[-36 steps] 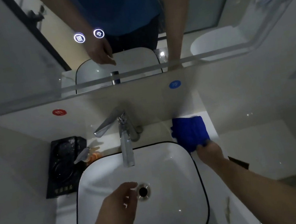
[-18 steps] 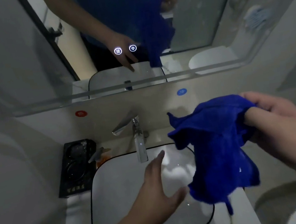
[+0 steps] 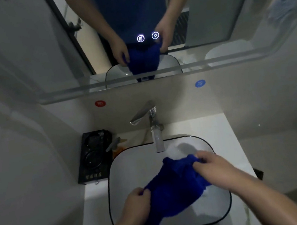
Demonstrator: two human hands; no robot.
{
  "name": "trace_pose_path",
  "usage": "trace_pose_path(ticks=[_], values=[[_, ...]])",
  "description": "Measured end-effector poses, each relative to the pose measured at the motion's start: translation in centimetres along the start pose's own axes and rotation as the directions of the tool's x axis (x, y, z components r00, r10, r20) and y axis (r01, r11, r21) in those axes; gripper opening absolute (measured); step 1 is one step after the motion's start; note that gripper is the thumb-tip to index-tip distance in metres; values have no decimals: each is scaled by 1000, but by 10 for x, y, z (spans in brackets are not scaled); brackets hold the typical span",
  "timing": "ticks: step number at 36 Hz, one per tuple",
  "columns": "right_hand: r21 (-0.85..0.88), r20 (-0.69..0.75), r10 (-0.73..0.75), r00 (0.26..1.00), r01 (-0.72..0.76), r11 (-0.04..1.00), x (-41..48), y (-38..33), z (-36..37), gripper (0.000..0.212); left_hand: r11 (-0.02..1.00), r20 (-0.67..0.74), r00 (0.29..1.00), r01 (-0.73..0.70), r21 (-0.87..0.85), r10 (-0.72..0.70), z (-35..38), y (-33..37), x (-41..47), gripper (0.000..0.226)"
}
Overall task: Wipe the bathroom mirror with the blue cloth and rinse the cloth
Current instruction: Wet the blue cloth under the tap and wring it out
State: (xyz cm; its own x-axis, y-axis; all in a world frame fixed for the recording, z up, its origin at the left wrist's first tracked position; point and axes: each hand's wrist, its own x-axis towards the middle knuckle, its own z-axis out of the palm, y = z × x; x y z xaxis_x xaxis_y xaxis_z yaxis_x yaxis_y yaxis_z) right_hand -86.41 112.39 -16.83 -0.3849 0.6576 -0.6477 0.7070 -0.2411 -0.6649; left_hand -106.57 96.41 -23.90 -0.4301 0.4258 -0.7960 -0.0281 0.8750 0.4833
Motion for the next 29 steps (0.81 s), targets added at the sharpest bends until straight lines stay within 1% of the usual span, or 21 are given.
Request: trace_pose_path(ticks=[2, 4, 6, 7, 8, 9, 10, 11, 12, 14, 16, 18, 19, 21, 23, 25, 27, 29], values=[[-9, -23, 51, 998, -51, 999, 22, 12, 17, 14, 998, -54, 997, -53, -25, 51, -4, 3, 5, 26], [5, -34, 97, 995, -97, 995, 39, 16, 27, 19, 987, -119, 981, -159, -27, 155, -6, 7, 9, 26], [6, -15, 129, 991, -129, 992, 48, 18, 35, 20, 951, -159, 939, -297, 79, 307, -8, 12, 8, 24], [-12, -5, 138, 990, -139, 990, 50, 19, 37, 18, 919, -172, 909, -350, 179, 380, -9, 13, 7, 29], [-32, -18, 131, 991, -131, 991, 52, 23, 40, 20, 876, -180, 876, -390, 284, 448, -9, 13, 7, 39], [-57, -61, 106, 993, -109, 992, 53, 28, 41, 37, 840, -187, 847, -416, 349, 497, -11, 15, 8, 46], [-80, -115, 63, 991, -73, 994, 53, 33, 42, 47, 816, -196, 822, -442, 372, 534, -12, 17, 9, 47], [-93, -168, 19, 986, -35, 995, 53, 36, 40, 48, 818, -197, 818, -456, 351, 541, -14, 23, 10, 44], [-113, -217, -19, 976, -5, 994, 55, 40, 39, 46, 835, -200, 824, -467, 290, 530, -16, 31, 10, 39], [-153, -289, -45, 956, 1, 988, 61, 48, 32, 39, 880, -209, 858, -434, 193, 469, -23, 53, 13, 30], [-194, -303, 9, 953, -71, 979, 71, 54, 25, 38, 905, -231, 876, -401, 143, 424, -31, 81, 17, 29], [-290, -285, 86, 955, -171, 942, 78, 55, 18, 46, 930, -245, 903, -368, -21, 352, -35, 110, 24, 35], [-332, -281, 115, 953, -209, 920, 80, 56, 15, 50, 939, -238, 925, -327, -104, 295, -36, 125, 25, 36], [-369, -266, 134, 955, -229, 901, 88, 60, 13, 54, 942, -212, 958, -243, -230, 195, -39, 152, 29, 32], [-371, -242, 151, 958, -235, 898, 93, 70, 11, 52, 914, -161, 980, -169, -369, 116, -42, 169, 28, 23], [-359, -221, 192, 956, -263, 896, 95, 83, 9, 45, 852, -120, 988, -148, -502, 101, -44, 174, 28, 14], [-370, -225, 176, 958, -251, 894, 97, 95, 9, 41, 802, -111, 986, -164, -575, 122, -47, 172, 30, 13], [-404, -226, 122, 966, -207, 891, 95, 101, 12, 46, 787, -144, 979, -203, -582, 146, -50, 172, 35, 16]])
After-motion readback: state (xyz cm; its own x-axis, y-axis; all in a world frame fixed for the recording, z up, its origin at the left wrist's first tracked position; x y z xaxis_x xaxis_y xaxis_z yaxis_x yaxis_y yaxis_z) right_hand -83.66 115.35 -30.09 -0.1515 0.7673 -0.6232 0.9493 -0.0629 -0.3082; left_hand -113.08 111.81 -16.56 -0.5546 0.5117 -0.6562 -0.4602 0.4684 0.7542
